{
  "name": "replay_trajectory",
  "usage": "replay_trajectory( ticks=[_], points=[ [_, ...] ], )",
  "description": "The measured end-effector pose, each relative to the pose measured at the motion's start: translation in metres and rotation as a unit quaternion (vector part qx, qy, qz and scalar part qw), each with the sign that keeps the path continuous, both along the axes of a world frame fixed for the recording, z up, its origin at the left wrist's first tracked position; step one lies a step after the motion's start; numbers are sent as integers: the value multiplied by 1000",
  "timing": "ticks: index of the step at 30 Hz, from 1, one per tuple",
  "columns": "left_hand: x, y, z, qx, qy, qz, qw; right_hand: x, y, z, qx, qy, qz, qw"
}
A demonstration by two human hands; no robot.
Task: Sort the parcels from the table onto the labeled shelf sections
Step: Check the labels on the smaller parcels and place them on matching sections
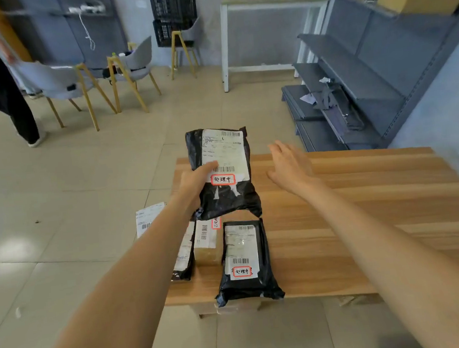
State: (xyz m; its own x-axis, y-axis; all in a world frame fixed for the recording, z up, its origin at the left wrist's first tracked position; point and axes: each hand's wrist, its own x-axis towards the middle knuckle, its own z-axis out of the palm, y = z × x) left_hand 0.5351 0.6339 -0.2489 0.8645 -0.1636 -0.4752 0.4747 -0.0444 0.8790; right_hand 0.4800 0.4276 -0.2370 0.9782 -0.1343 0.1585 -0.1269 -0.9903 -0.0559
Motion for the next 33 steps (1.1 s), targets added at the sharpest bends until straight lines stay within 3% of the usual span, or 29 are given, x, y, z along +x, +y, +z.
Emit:
replay_trajectory(
  ticks=[12, 25, 33],
  points=[
    [-55, -63, 140, -75, -151, -34, 985, -77, -62, 133, -72, -134, -50, 987],
    [-136, -124, 215, -128, -153, -177, 964, -222, -77, 214, -125, -160, -192, 960],
    [-202, -150, 235, -148, -141, -292, 934, -329, -66, 228, -152, -150, -316, 924]
  ],
)
